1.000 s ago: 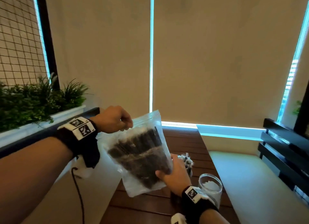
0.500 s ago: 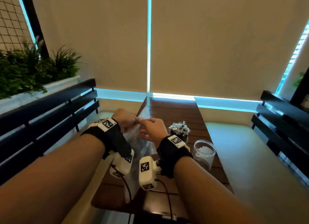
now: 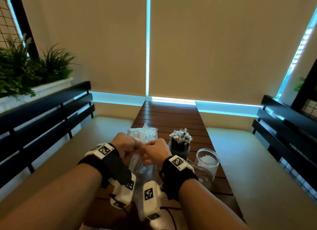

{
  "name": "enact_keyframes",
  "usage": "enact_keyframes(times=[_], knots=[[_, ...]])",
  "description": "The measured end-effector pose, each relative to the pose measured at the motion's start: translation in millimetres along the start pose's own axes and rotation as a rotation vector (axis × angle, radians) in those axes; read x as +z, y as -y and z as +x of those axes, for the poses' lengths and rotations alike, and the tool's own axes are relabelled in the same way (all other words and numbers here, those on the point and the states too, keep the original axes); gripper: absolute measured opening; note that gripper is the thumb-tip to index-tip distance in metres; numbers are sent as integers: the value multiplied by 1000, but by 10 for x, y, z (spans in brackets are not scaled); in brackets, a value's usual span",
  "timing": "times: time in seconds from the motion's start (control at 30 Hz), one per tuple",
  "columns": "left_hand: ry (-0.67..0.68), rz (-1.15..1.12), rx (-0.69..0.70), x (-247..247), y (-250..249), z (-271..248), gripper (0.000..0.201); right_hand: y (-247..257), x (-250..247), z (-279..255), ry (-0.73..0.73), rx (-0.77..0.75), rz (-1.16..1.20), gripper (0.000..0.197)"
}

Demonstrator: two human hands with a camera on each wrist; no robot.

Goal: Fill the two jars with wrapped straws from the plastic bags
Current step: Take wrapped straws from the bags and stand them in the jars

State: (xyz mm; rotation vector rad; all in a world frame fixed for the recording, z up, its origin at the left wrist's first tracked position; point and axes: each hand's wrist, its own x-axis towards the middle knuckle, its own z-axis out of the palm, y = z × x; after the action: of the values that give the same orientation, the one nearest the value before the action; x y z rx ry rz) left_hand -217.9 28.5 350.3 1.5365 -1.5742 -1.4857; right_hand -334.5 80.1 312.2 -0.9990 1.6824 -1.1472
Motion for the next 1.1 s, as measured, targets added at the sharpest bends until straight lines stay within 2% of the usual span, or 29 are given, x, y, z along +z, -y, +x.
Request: enact_keyframes(times=[0.13,0.27,0.37,0.43,0.57,0.67,0.73,0.8,0.87,0.9,0.97,1.1], knots=[[56,6,18,42,-2,15,19,-11,-48,79,-94,-32,-101,18],[4,216,140,128,-20,107,13,-8,-80,165,-281,-97,-329,36],[-92,507,251,114,-81,146,16,-53,-188,217,-352,-92,-467,28],[-96,576,270,31,-111,161,19,-105,-386,220,-408,-54,-518,20],[-154,686,281,-157,-116,154,22,-157,-726,134,-523,-46,-706,19],[-155,722,307,-195,-69,114,29,-90,-809,-12,-459,-91,-885,17],[-120,692,314,-180,-40,105,31,-17,-779,-103,-440,-177,-987,13],[-65,611,330,-126,-30,121,29,83,-644,-145,-409,-382,-1018,8],[-21,561,365,-50,-40,144,28,208,-441,-136,-271,-587,-1022,9],[-2,556,376,-20,-47,137,29,266,-344,-122,-179,-639,-1044,14],[-1,550,402,7,-49,131,29,334,-225,-69,-47,-627,-1101,21],[22,531,440,-7,-17,91,27,282,-212,84,103,-531,-1225,17]])
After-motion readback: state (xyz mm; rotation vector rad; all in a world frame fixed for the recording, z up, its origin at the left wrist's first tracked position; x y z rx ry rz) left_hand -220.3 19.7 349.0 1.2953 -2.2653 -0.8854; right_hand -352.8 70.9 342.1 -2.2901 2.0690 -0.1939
